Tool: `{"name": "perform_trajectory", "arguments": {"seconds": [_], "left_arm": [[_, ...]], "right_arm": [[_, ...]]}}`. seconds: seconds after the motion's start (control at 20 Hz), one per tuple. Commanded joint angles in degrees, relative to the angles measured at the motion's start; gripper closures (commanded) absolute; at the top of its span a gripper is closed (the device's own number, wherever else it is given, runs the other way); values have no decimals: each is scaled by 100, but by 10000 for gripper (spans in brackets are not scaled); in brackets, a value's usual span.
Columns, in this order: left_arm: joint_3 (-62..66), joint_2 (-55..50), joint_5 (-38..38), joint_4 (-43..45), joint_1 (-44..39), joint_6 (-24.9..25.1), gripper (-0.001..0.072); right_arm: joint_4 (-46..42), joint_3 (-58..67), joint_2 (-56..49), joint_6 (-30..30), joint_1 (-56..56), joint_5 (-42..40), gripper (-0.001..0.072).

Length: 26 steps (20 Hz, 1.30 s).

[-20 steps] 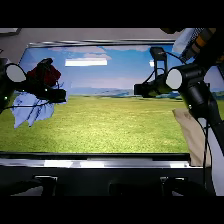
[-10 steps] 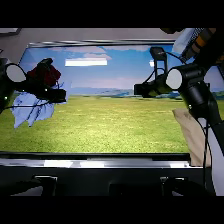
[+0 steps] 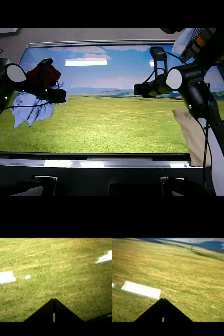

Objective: Fold the clothes and pants, and hang the long-sleeved shirts on hangers.

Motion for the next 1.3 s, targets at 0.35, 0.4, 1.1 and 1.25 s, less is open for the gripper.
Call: {"name": "perform_trajectory", "arguments": {"seconds": [0.35, 0.4, 1.1, 1.25], "left_arm": [[-4, -243, 984, 1864, 1082, -1755, -13], [-4, -439, 1285, 1864, 1335, -1753, -13], [142, -2551, 2103, 1335, 1821, -1014, 693], [190, -1921, 1676, 636, 1443, -581, 694]], "right_arm": [[15, 7, 4, 2, 4, -15, 672], [17, 7, 4, 2, 4, -20, 672], [254, 17, 11, 111, 4, 420, 666], [151, 22, 61, 247, -7, 636, 666]]}}
